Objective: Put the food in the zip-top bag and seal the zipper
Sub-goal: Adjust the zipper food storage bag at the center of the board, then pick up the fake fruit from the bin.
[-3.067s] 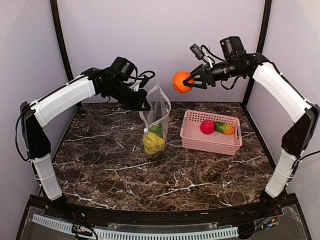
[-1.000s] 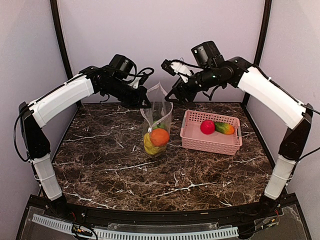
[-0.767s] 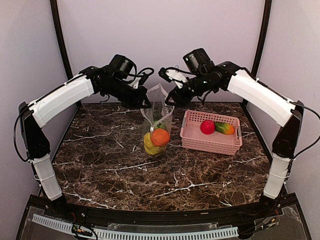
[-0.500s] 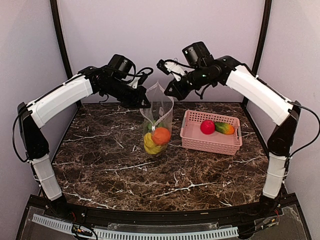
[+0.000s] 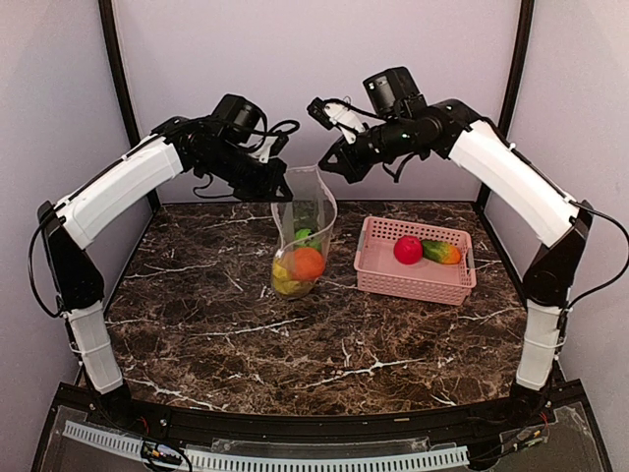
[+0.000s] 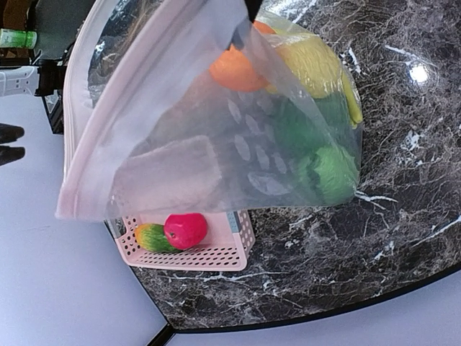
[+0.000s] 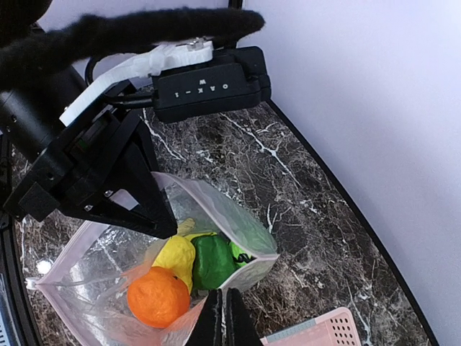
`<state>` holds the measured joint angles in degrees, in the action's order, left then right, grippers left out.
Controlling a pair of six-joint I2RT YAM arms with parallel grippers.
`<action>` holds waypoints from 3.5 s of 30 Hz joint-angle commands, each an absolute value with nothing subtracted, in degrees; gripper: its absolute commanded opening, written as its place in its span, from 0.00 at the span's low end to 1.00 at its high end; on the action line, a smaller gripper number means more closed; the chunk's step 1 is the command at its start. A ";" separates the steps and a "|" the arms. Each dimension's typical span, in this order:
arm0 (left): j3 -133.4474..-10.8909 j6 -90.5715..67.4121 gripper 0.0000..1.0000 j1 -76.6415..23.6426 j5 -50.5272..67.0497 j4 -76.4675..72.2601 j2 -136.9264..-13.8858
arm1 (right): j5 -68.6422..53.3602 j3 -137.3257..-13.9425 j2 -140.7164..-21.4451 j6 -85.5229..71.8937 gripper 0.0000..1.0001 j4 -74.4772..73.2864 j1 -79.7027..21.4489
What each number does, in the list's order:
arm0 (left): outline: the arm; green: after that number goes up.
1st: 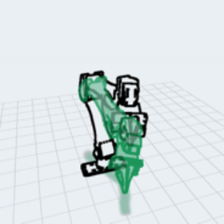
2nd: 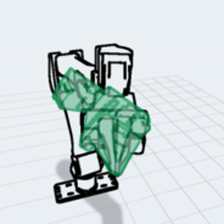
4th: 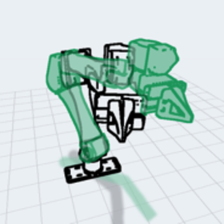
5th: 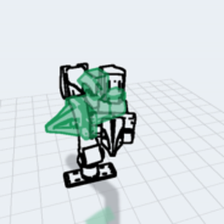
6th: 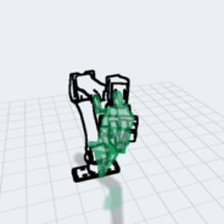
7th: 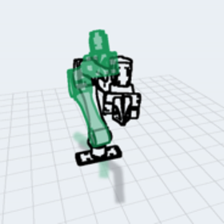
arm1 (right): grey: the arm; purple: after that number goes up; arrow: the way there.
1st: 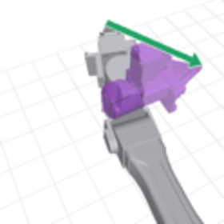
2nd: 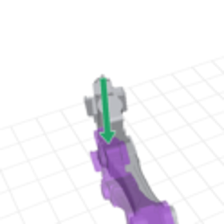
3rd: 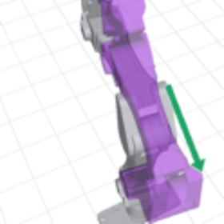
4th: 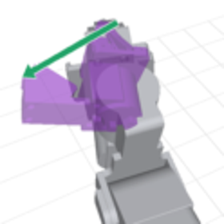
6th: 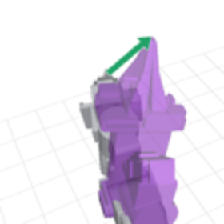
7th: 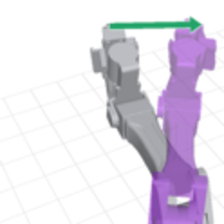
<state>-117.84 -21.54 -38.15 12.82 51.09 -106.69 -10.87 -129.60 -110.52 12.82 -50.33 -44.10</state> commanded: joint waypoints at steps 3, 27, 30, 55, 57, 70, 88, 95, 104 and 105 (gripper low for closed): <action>-119.02 -20.21 0.01 -38.50 12.77 52.62 -103.14 | -8.03 -128.10 -108.20 14.61 0.06 -49.48 -44.28; -114.01 -14.91 0.01 -37.75 9.37 54.61 -101.20 | -13.90 -105.43 -97.28 20.35 0.81 -45.13 -29.17; -113.28 -14.61 0.01 -37.77 9.18 54.80 -101.37 | -12.33 -103.01 -96.13 21.40 0.87 -44.09 -28.73; -88.48 -9.81 0.01 -33.14 20.01 28.03 -90.46 | -15.64 -80.17 -90.55 24.19 0.99 -35.79 -16.44; -85.64 -9.73 0.01 -33.06 18.54 26.22 -88.46 | -17.12 -79.73 -91.54 23.69 0.99 -35.77 -16.43; -77.92 -8.94 0.01 -33.05 19.33 17.06 -79.94 | -21.09 -84.81 -101.48 20.66 0.99 -37.59 -15.56; -70.76 -5.43 0.01 -33.05 20.72 9.94 -73.69 | -18.47 -84.29 -101.24 20.72 0.99 -37.45 -15.51; -73.67 -5.85 0.01 -33.05 24.07 13.32 -78.75 | -15.91 -87.12 -106.25 18.83 0.99 -38.31 -15.56; -74.79 -7.66 0.01 -33.05 24.56 14.31 -78.94 | -11.41 -91.84 -113.08 18.12 0.99 -40.35 -15.47; -74.48 -7.92 0.01 -33.09 24.32 13.92 -78.62 | -10.86 -92.19 -113.83 18.11 0.99 -40.46 -15.47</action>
<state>-74.81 -6.72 -33.01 23.79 15.59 -81.87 -13.87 -89.38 -111.74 18.94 -39.66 -15.73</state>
